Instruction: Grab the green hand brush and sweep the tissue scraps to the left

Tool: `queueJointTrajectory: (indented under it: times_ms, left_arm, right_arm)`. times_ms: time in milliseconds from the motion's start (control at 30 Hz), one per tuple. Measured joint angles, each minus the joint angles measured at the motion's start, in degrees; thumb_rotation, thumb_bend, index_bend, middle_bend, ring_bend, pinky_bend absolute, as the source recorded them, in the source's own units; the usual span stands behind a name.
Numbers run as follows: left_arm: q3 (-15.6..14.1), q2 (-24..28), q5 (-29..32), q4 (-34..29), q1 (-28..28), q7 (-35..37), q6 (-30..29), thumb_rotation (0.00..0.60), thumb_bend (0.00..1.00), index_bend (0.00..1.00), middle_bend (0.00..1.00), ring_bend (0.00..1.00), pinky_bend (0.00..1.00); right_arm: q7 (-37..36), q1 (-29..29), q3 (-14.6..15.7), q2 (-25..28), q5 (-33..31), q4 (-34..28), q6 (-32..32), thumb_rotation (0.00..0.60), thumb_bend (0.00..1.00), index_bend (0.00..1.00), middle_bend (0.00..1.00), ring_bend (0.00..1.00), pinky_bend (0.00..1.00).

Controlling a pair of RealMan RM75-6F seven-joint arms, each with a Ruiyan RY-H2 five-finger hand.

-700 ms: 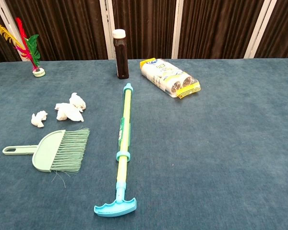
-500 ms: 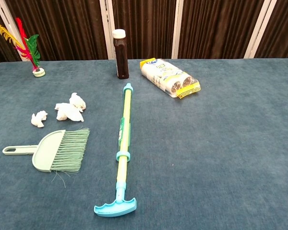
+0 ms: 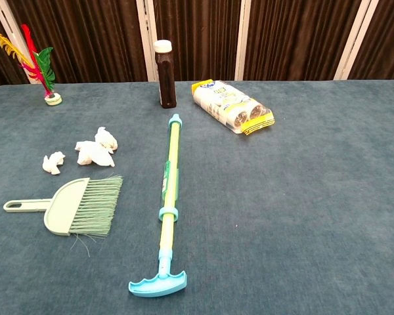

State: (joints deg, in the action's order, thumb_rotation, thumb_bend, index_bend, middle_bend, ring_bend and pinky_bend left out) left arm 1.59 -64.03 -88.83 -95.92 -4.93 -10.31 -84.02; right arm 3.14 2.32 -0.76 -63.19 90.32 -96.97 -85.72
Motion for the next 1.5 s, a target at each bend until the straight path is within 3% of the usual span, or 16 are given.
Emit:
queueJointTrajectory:
  times_ms: [67, 333, 667, 833, 1233, 1433, 1500]
  left_arm:
    - [0.6, -0.5, 1.7, -1.0, -1.5, -2.0, 3.0, 0.600, 0.13, 0.46, 1.00, 1.00, 1.00]
    - [3.9, -6.0, 14.8, -3.5, -8.5, -14.0, 14.4, 0.600, 0.23, 0.45, 1.00, 1.00, 1.00]
    - [6.7, -16.6, 29.6, -2.1, -15.6, -26.9, 20.0, 0.600, 0.43, 0.42, 1.00, 1.00, 1.00]
    - [7.0, -20.4, 35.0, -0.2, -18.1, -30.4, 20.9, 0.600, 0.44, 0.42, 1.00, 1.00, 1.00]
    - [7.2, -24.1, 40.6, 3.6, -21.7, -32.2, 21.0, 0.600, 0.44, 0.42, 1.00, 1.00, 1.00]
    - [6.4, -25.0, 41.5, 4.9, -22.4, -31.8, 21.1, 0.600, 0.44, 0.48, 1.00, 1.00, 1.00]
    - [5.9, -25.2, 41.6, 5.2, -22.5, -31.7, 21.1, 0.600, 0.44, 0.54, 1.00, 1.00, 1.00]
  right_arm:
    - [0.0, 0.0, 0.0, 0.0, 0.1, 0.0, 0.0, 0.600, 0.38, 0.00, 0.00, 0.00, 0.00]
    - [-0.7, -0.1, 0.1, 0.2, 0.1, 0.0, -0.1, 0.600, 0.38, 0.00, 0.00, 0.00, 0.00]
    - [-1.4, 0.1, 0.2, 0.4, 0.3, -0.1, 0.1, 0.600, 0.38, 0.00, 0.00, 0.00, 0.00]
    - [-1.8, 0.1, 0.2, 0.5, 0.1, -0.2, 0.2, 0.600, 0.38, 0.00, 0.00, 0.00, 0.00]
    - [-1.7, 0.1, 0.2, 0.4, 0.1, -0.3, 0.3, 0.600, 0.38, 0.00, 0.00, 0.00, 0.00]
    - [-1.5, 0.0, 0.2, 0.3, 0.1, -0.3, 0.1, 0.600, 0.38, 0.00, 0.00, 0.00, 0.00]
    - [-1.4, 0.0, 0.2, 0.3, 0.1, -0.3, 0.1, 0.600, 0.38, 0.00, 0.00, 0.00, 0.00]
